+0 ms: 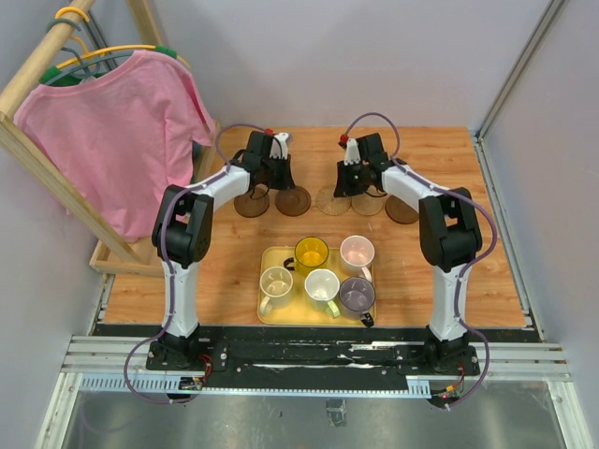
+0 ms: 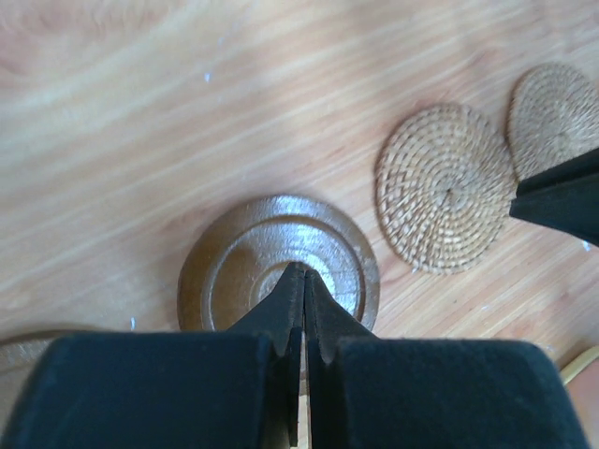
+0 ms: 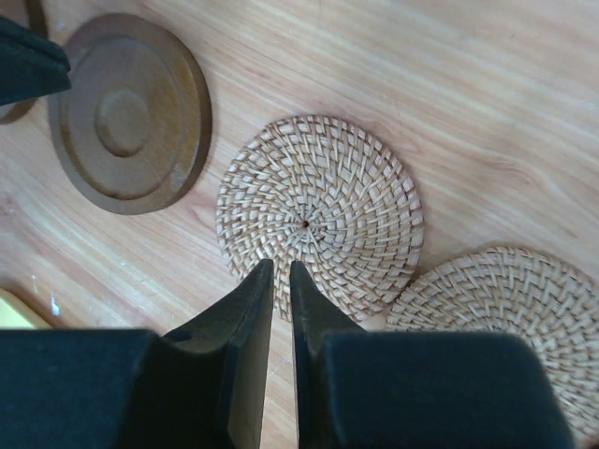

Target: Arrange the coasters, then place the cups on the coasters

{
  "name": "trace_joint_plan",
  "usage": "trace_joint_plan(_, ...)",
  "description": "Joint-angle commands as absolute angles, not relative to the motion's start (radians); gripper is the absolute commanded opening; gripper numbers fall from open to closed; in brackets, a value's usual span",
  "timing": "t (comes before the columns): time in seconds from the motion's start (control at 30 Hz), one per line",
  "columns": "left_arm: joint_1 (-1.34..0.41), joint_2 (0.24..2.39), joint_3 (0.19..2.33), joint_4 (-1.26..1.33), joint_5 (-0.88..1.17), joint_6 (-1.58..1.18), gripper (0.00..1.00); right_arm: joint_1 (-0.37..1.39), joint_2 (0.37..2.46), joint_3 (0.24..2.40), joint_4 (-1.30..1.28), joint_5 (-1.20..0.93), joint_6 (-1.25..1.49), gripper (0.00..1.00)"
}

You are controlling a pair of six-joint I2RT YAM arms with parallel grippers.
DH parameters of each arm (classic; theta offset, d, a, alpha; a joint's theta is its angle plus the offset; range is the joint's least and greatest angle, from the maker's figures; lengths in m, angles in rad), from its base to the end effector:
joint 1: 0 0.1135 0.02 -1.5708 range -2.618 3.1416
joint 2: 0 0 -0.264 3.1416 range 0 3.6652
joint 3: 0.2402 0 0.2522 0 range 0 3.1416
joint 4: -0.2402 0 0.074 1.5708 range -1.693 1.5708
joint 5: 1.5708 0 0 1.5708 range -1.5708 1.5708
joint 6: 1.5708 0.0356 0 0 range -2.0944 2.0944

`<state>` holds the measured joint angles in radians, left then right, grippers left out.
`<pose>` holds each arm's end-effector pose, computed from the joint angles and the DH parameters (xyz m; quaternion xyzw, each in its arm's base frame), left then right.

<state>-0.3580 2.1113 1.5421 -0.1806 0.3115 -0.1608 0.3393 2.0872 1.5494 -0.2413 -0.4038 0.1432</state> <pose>0.4396 -0.1761 0.1849 0.1508 0.8953 -0.2386 0.3446 0.4361 0.1688 0.1941 -0.1654 0.8920 0.2699 0.3226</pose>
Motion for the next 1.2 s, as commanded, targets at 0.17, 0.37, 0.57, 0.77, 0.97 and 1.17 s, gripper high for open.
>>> trace_joint_plan(0.17, -0.366, 1.996, 1.562, -0.172, 0.355, -0.146, 0.00, 0.334, 1.897, 1.509, -0.266, -0.265, 0.136, 0.15)
trace_joint_plan(0.37, -0.365, 1.915, 1.439, -0.127, 0.376, -0.158, 0.01, 0.262, 1.843, 1.361, -0.229, -0.245, 0.191, 0.14)
trace_joint_plan(0.57, -0.367, 1.813, 1.306, -0.064, 0.375, -0.184, 0.01, 0.243, 1.884, 1.349, -0.241, -0.229, 0.160, 0.14)
trace_joint_plan(0.77, -0.367, 1.743, 1.245, -0.054, 0.347, -0.183, 0.00, 0.233, 1.939, 1.375, -0.244, -0.214, 0.147, 0.14)
trace_joint_plan(0.97, -0.368, 1.722, 1.213, -0.040, 0.355, -0.196, 0.01, 0.200, 1.974, 1.378, -0.227, -0.239, 0.162, 0.14)
trace_joint_plan(1.17, -0.368, 1.750, 1.218, -0.038, 0.366, -0.202, 0.00, 0.187, 2.019, 1.375, -0.226, -0.243, 0.161, 0.13)
